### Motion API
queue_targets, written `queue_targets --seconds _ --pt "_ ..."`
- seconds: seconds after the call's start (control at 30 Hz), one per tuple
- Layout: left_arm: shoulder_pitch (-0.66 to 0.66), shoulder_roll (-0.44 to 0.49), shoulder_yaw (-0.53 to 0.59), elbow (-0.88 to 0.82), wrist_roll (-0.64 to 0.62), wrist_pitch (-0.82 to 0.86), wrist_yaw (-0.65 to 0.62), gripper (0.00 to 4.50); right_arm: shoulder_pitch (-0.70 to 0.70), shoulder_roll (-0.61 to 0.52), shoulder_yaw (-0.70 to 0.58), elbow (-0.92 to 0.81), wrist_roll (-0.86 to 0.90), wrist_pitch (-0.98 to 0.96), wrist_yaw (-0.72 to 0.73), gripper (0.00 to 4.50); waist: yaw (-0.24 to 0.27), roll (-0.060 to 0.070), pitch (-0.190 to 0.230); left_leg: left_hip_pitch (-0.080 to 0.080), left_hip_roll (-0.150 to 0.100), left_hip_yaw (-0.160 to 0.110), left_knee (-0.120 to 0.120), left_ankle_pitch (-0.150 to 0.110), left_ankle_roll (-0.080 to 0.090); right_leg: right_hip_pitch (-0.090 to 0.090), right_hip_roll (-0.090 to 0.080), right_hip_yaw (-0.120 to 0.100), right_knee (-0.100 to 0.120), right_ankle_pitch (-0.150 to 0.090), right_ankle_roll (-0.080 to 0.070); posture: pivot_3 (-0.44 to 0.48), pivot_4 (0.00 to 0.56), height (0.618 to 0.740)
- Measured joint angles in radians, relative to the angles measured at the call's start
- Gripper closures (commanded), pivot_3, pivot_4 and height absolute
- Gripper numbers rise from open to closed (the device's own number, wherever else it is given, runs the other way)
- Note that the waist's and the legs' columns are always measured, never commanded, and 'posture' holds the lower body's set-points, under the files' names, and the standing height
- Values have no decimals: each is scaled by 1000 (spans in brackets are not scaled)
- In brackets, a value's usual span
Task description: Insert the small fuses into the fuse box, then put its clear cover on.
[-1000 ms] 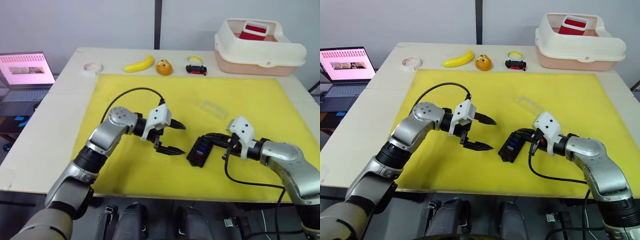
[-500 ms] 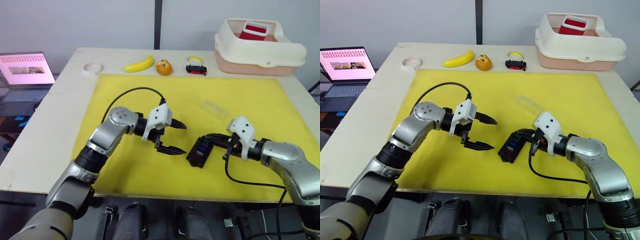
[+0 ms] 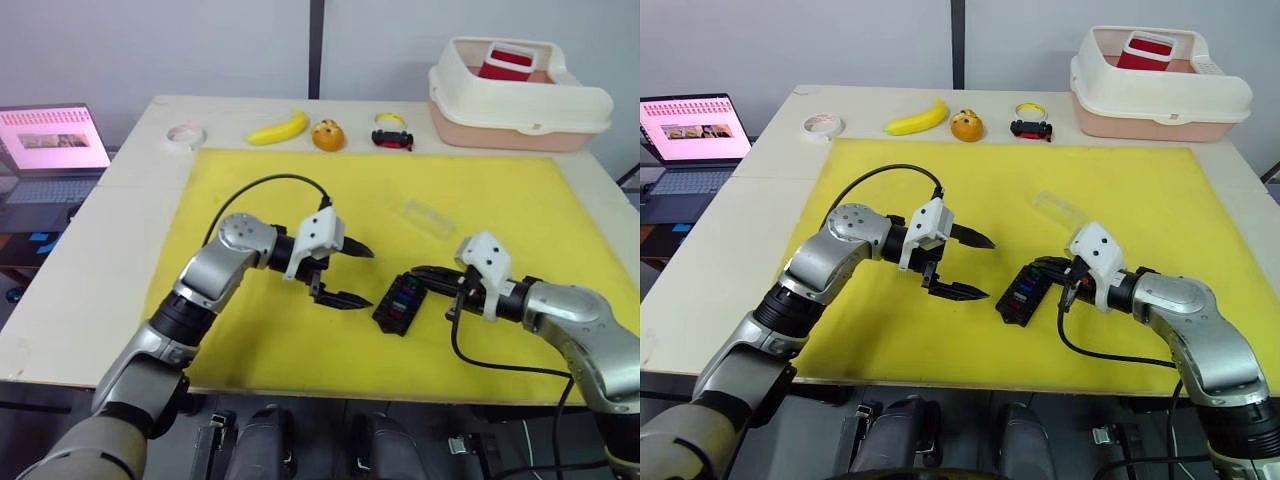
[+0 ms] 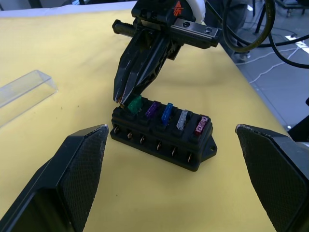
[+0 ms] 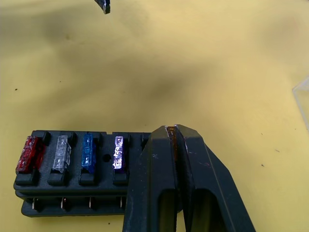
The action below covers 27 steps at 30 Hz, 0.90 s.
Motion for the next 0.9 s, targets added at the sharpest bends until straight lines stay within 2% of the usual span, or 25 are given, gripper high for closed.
queue_targets --seconds 0.9 --pt "0 0 3 1 1 -2 -1 53 -79 -24 -31 53 69 89 50 4500 0 0 0 0 0 0 0 0 0 0 0 0 0 0 0 0 150 740"
